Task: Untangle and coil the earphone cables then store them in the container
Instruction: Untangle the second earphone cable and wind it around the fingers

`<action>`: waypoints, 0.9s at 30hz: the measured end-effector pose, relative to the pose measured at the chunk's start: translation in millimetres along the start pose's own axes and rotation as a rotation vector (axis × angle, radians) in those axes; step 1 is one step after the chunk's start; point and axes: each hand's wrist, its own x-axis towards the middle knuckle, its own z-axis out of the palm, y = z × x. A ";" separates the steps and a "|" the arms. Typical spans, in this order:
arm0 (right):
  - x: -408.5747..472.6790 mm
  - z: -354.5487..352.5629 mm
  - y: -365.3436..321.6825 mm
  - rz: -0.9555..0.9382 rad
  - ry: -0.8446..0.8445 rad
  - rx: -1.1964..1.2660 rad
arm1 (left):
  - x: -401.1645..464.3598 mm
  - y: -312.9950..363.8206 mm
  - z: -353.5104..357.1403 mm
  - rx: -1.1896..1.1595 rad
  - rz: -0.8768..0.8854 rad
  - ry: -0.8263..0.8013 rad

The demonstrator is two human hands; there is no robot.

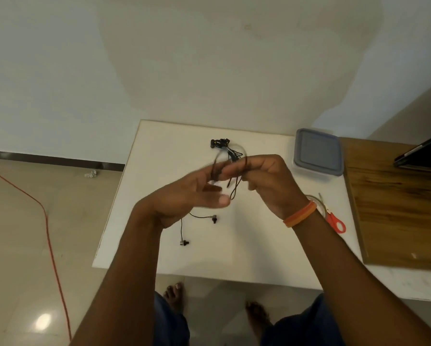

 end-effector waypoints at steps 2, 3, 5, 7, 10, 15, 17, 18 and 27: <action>3.6 -5.9 1.1 0.025 0.024 0.167 | -5.5 0.6 -1.8 0.075 -0.039 -0.104; 5.6 -9.1 2.1 0.028 0.071 0.225 | -5.4 1.5 -1.5 0.051 -0.034 -0.099; 8.6 -14.1 2.9 0.018 0.187 0.315 | -2.6 7.1 2.8 -0.075 -0.072 -0.043; 9.3 -16.4 3.5 0.000 0.240 0.378 | 1.1 10.3 4.5 -0.148 -0.177 0.055; 8.6 -13.3 3.3 -0.023 0.208 0.364 | 3.7 1.0 5.8 0.200 -0.331 0.229; 9.3 -8.5 3.3 0.030 0.191 0.427 | 17.9 -13.7 13.4 0.522 -0.321 0.418; 9.5 -7.4 2.7 0.045 0.168 0.417 | 18.7 0.3 20.5 0.044 -0.213 0.427; 9.1 -6.2 2.4 0.042 0.150 0.377 | 18.5 5.5 22.9 -0.087 -0.201 0.377; 4.1 -0.1 10.4 0.033 0.177 -0.233 | 17.7 11.8 19.8 -0.395 0.069 0.542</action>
